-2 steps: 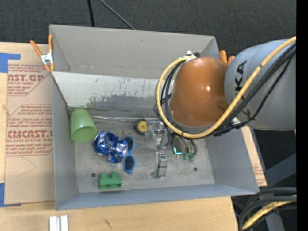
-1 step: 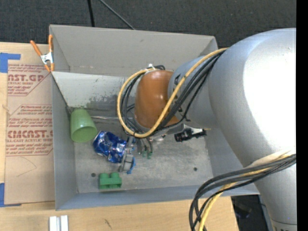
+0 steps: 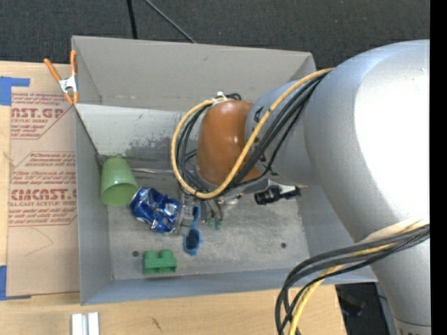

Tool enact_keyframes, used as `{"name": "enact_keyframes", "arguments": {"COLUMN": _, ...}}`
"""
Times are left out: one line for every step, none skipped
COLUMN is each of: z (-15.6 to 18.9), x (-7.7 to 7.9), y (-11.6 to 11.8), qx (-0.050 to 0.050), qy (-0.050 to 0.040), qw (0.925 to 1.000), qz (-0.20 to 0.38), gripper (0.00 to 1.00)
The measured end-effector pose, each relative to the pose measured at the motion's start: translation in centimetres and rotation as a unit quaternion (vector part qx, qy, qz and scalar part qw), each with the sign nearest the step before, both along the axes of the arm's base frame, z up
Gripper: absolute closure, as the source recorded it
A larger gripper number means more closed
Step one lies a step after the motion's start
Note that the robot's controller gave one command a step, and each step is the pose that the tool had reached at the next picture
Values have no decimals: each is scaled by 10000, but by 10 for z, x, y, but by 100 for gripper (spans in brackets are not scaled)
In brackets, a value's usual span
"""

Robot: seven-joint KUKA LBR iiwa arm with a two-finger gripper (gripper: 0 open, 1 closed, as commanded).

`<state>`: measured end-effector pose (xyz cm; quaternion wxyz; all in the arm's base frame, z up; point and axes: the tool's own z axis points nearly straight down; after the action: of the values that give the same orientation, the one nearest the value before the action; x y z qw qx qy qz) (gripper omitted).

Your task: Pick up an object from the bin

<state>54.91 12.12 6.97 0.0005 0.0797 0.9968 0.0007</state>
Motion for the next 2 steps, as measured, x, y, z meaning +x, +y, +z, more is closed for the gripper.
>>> {"name": "enact_keyframes", "arguments": {"z": 130, "x": -9, "y": 10, "qx": 12, "qy": -43, "qw": 9997, "qz": 233, "gripper": 100}}
{"name": "enact_keyframes", "arguments": {"z": 125, "x": -10, "y": 9, "qx": 3, "qy": -5, "qw": 9997, "qz": 230, "gripper": 0}}
